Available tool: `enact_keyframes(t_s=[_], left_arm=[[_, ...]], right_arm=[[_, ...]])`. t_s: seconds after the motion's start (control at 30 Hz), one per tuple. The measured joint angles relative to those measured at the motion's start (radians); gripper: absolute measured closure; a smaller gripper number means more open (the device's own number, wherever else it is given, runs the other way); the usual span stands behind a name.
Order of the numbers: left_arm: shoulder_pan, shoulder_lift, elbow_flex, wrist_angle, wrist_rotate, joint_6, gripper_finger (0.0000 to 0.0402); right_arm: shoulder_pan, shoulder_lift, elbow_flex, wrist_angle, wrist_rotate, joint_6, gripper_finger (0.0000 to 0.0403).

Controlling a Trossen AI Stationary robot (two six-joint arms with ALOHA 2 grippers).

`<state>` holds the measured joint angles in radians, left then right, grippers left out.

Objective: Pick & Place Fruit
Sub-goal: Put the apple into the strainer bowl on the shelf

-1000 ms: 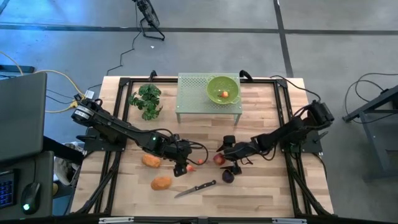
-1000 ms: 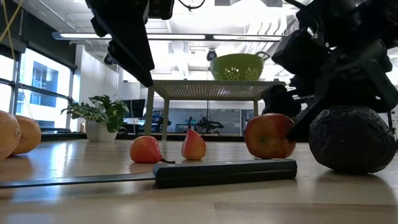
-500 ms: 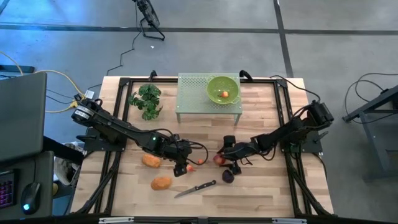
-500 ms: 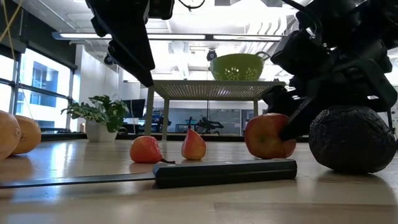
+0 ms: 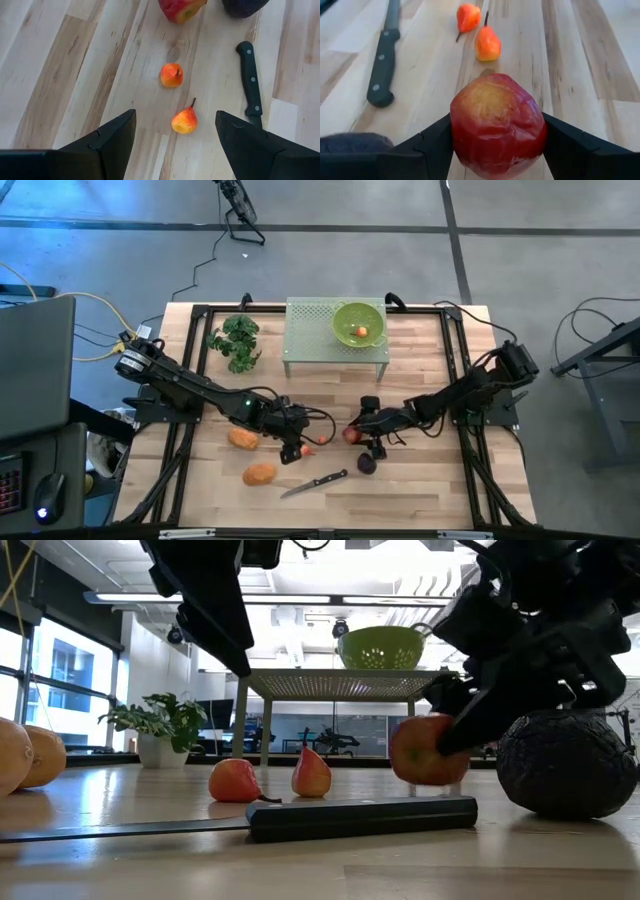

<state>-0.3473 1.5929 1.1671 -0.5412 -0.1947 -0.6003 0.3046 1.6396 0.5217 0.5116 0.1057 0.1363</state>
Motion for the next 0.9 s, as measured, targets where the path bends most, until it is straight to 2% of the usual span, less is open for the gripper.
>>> enact_keyframes(t_s=[0.17, 0.6, 0.9], left_arm=[[0.0, 0.0, 0.0, -0.001, 0.0, 0.0, 0.0132], [0.0, 0.0, 0.0, 0.0, 0.0, 0.0, 0.0132], [0.0, 0.0, 0.0, 0.002, -0.001, 0.023, 0.0132]], right_arm=[[0.0, -0.059, 0.0, 0.0, -0.001, 0.026, 0.0165], [0.0, -0.298, -0.001, 0.001, 0.026, 0.028, 0.016], [-0.05, -0.434, -0.001, 0.003, 0.05, 0.077, 0.0157]])
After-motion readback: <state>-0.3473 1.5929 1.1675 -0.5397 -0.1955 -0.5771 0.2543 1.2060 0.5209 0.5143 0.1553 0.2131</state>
